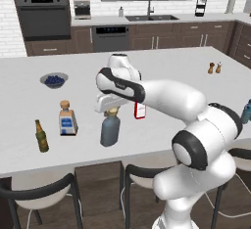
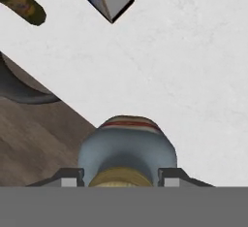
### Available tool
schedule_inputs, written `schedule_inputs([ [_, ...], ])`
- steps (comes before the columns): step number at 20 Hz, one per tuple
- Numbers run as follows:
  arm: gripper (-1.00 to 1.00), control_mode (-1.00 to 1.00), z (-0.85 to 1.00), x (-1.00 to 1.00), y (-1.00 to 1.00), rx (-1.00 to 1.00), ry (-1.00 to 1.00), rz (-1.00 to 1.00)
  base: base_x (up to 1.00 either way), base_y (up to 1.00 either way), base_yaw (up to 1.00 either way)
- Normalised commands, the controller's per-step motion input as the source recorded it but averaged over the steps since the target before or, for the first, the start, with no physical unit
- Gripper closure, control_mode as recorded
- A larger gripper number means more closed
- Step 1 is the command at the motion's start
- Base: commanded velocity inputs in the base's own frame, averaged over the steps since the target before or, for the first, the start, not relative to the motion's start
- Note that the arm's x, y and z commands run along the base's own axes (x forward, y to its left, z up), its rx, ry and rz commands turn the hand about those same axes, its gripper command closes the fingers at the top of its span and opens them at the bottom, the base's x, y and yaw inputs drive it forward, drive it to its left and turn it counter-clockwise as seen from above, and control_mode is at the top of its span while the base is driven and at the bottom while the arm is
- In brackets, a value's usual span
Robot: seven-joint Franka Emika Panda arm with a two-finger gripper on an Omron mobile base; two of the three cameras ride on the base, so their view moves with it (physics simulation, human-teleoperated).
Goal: Move the plastic bottles in the middle to the plastics group, and the glass bottles in the middle to the glass group.
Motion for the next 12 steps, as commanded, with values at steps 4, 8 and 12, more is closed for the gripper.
schedule_inputs([
  [4, 1.0, -1.0, 0.0, 0.02, 0.97, 0.0, 0.0, 0.03, 0.0, 0.0, 0.0],
  [8, 1.0, -1.0, -0.03, 0.32, 0.79, 0.0, -0.02, 0.0, 0.0, 0.0, 0.0],
  [12, 1.0, -1.0, -0.18, 0.33, 0.63, 0.0, 0.0, 0.0, 0.0, 0.0, 0.0],
])
